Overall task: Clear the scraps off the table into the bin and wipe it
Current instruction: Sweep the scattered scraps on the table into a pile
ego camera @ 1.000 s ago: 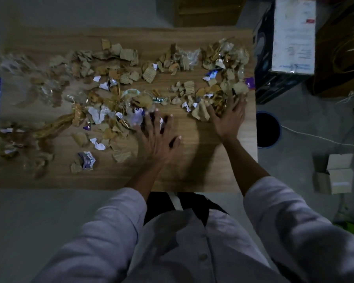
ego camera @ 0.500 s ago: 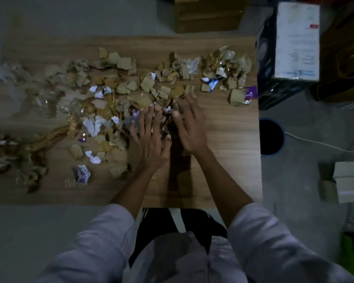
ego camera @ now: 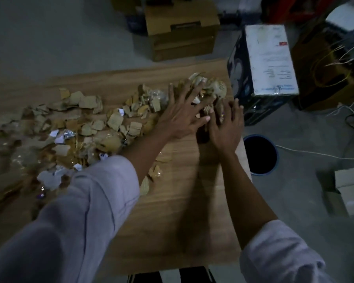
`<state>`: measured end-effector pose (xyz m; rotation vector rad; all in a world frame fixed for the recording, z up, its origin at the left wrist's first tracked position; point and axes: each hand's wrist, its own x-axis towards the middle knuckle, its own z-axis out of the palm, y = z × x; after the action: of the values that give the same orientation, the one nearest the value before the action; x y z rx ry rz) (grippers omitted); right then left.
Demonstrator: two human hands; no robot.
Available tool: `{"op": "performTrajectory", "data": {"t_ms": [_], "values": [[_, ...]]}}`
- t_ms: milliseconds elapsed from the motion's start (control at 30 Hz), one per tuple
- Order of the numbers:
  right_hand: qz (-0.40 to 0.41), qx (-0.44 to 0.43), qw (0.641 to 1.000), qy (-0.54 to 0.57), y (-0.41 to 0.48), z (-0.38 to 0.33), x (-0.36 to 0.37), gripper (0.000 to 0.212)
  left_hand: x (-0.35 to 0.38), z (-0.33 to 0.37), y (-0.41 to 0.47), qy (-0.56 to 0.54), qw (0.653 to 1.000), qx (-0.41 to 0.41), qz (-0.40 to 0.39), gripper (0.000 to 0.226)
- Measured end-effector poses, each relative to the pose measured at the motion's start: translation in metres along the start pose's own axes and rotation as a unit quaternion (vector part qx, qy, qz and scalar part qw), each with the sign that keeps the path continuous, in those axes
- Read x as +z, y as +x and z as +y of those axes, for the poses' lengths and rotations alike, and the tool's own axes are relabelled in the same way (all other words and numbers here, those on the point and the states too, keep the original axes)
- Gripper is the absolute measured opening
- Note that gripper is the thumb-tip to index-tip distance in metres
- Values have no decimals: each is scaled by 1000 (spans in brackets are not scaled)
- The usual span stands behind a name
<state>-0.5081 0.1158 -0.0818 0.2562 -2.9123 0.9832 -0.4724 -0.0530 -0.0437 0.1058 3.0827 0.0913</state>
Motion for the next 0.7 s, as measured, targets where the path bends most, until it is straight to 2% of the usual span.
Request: {"op": "performTrajectory", "data": {"t_ms": [167, 367, 533, 600, 667, 700], "values": [[-30, -22, 996, -76, -10, -5, 10, 55, 11, -20, 12, 7, 998, 51, -35, 64], [-91, -100, 989, -61, -62, -32, 17, 59, 4, -32, -65, 6, 997, 13, -79, 67], [-132, -138, 976, -106, -115, -60, 25, 60, -2, -41, -138, -4, 995, -23, -98, 68], [-158, -153, 968, -122, -135, -70, 23, 61, -6, -42, -163, -23, 995, -36, -87, 68], [-203, -187, 955, -112, -151, -78, 19, 61, -10, -42, -183, -41, 997, -47, -35, 65], [-222, -204, 951, -72, -156, -80, 15, 58, -13, -41, -189, -57, 997, -61, 4, 63]]}}
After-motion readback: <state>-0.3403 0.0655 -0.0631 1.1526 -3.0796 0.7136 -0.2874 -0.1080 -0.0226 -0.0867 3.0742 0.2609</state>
